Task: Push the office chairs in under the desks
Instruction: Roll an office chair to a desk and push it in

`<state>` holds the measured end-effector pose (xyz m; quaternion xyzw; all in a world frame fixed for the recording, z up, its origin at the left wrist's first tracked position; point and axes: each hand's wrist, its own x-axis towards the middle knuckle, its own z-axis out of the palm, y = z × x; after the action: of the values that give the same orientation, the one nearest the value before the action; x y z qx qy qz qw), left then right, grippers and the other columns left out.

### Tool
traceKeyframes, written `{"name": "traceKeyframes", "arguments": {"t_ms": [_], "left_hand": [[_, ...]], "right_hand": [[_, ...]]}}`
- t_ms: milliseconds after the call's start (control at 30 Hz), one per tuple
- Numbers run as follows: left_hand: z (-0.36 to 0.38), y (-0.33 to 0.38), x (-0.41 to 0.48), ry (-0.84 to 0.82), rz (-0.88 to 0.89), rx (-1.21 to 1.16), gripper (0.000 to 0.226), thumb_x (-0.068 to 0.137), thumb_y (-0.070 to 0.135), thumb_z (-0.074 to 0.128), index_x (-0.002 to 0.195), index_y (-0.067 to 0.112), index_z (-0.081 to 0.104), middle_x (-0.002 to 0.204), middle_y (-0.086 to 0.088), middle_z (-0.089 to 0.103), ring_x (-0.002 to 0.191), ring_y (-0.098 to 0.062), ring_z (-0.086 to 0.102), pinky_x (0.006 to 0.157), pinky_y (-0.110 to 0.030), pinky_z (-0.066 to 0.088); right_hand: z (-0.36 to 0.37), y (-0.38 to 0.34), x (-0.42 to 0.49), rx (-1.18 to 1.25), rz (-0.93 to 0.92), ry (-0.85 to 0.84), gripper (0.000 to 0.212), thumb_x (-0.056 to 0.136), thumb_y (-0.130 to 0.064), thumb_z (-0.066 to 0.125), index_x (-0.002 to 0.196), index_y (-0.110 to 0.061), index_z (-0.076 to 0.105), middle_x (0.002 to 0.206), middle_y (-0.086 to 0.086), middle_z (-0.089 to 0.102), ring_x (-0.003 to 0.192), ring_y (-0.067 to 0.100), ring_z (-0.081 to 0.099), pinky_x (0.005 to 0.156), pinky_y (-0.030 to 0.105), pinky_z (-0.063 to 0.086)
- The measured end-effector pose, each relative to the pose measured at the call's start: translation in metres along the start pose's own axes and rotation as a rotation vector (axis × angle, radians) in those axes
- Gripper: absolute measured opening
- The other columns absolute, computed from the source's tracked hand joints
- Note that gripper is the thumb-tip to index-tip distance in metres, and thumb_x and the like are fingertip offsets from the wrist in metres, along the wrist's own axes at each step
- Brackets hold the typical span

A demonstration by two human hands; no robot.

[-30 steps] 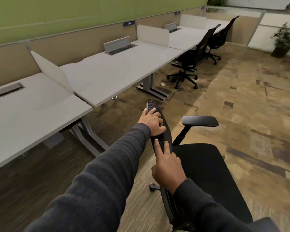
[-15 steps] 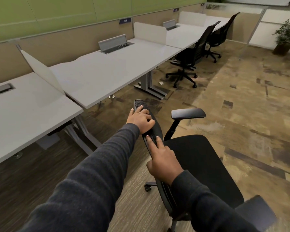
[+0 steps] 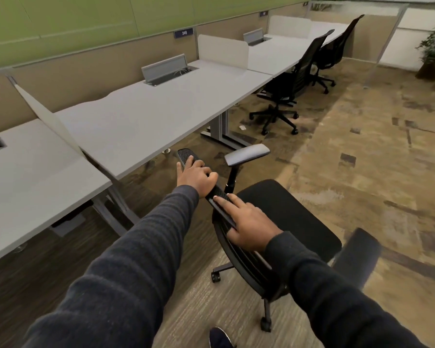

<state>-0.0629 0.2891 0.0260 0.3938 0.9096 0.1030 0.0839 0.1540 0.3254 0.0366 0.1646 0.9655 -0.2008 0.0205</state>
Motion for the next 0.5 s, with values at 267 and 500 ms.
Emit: {"name": "traceKeyframes", "arguments": {"t_ms": [267,500], "left_hand": [[-0.004,0.0,0.074,0.033,-0.052,-0.028,0.064,0.085,0.051,0.022,0.122,0.027,0.069,0.15,-0.001,0.044,0.152,-0.025,0.009,0.117,-0.061,-0.012],[-0.007,-0.003,0.136,0.058,-0.061,0.006,0.061,0.088,0.05,0.023,0.119,0.026,0.07,0.147,-0.005,0.048,0.15,-0.025,0.015,0.115,-0.06,-0.015]], "right_hand": [[-0.032,0.07,0.08,-0.06,-0.077,0.006,0.078,0.094,-0.043,0.055,0.156,-0.046,0.009,0.165,-0.014,0.018,0.126,0.022,0.048,0.104,0.041,0.042],[-0.064,0.127,0.141,-0.171,-0.123,0.064,0.072,0.096,-0.056,0.051,0.157,-0.041,0.017,0.155,-0.01,0.04,0.125,0.021,0.052,0.099,0.038,0.046]]}}
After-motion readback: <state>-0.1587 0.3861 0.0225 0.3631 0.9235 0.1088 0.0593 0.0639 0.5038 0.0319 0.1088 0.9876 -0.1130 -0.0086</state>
